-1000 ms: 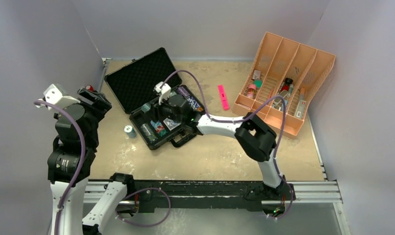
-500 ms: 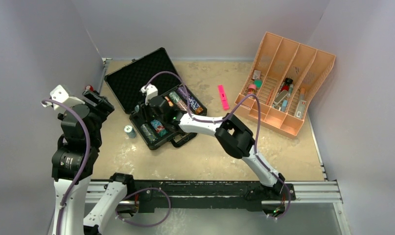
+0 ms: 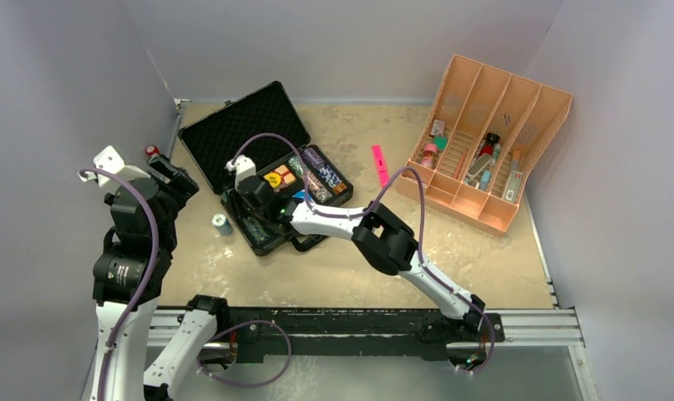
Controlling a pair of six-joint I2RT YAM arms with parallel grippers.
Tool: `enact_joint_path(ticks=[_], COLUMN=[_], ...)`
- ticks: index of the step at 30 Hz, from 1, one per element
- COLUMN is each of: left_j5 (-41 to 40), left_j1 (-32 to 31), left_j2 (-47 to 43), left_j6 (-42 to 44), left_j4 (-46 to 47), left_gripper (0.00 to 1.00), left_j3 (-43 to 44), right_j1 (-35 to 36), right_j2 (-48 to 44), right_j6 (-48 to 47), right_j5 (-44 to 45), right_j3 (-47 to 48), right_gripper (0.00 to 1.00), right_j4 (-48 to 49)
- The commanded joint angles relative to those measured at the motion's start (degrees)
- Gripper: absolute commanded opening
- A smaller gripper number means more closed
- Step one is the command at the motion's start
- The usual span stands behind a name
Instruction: Pack up texas hold em set
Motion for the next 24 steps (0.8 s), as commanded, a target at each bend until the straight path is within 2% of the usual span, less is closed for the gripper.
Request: enact_joint_path(ticks=[1, 9, 21, 24], left_j5=[0.22, 0.53, 0.22, 0.30], left_j1=[0.06, 0.06, 0.06, 0.06], left_j2=[-0.42, -0.49, -0.71, -0.67], left_j6=[0.90, 0.92, 0.91, 0.90], left_j4=[1.48, 1.72, 1.42, 1.56], left_gripper=[0.70, 0.70, 0.70, 0.70], left_j3=[-0.39, -1.28, -1.84, -1.99], right_j1=[0.69, 1.44, 2.29, 2.28], right_j2=[-2.64, -4.63, -6.63, -6.25], right_j6=[1.58, 6.21, 3.86, 3.42], right_j5=[3.92, 8.34, 9.55, 8.76], right_j3=[2.60, 1.07, 1.54, 2.02], right_gripper=[0.00, 0.02, 0.00, 0.04], right_j4=[2.03, -2.60, -8.41, -8.95])
